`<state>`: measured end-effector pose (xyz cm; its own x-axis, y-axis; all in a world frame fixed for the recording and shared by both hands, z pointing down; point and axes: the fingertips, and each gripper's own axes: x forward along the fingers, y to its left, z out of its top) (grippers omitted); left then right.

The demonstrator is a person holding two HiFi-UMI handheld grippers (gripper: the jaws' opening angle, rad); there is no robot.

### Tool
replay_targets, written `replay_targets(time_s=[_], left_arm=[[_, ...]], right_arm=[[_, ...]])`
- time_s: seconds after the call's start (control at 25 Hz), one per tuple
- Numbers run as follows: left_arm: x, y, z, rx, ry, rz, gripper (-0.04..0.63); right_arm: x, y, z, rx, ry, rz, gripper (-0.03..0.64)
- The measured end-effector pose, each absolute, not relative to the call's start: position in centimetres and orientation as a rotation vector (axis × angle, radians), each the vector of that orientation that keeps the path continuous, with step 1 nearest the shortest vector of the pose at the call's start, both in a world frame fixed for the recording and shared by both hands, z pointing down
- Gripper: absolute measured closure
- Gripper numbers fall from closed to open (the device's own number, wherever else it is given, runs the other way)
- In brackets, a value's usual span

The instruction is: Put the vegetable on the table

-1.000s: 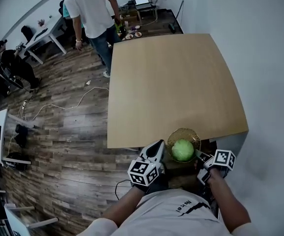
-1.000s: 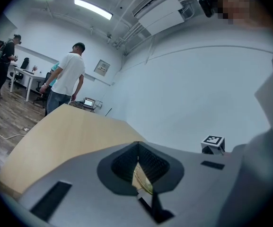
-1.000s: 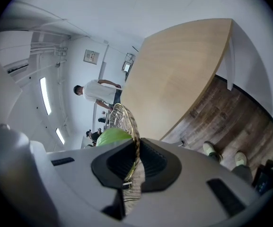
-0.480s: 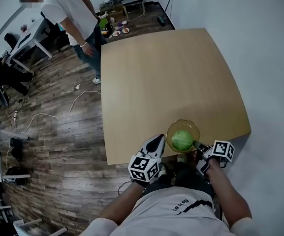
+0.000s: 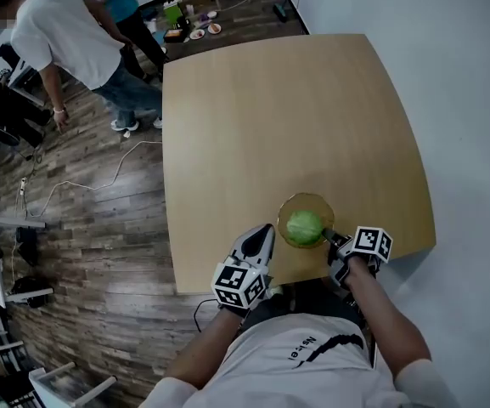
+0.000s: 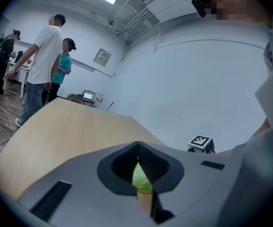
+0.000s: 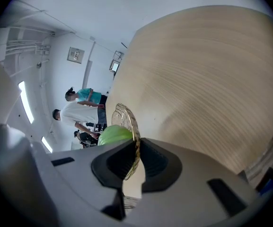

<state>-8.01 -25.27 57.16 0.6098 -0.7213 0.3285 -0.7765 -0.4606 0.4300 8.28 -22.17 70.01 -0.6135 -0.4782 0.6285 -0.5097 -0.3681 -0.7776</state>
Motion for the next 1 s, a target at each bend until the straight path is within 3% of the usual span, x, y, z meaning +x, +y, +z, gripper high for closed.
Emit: replay_targets(time_s=[0.52, 0.84, 1.0], left_arm=[[-7.5, -30.3, 62.0, 2.203, -1.237, 0.204, 0.583], [-5.2, -30.3, 63.8, 2.144, -1.269, 0.228, 0.583], [-7.5, -29.8, 63.2, 2.128, -1.289, 0.216, 0.583]], right_arm=[[9.3, -30.2, 78.4, 1.370, -1.653, 2.271, 0.574], [12.5, -32.5, 80.2, 1.389, -1.700, 2.292, 0.574], [10.2, -33.0, 80.1, 1.358, -1.717, 2.228, 0.575]])
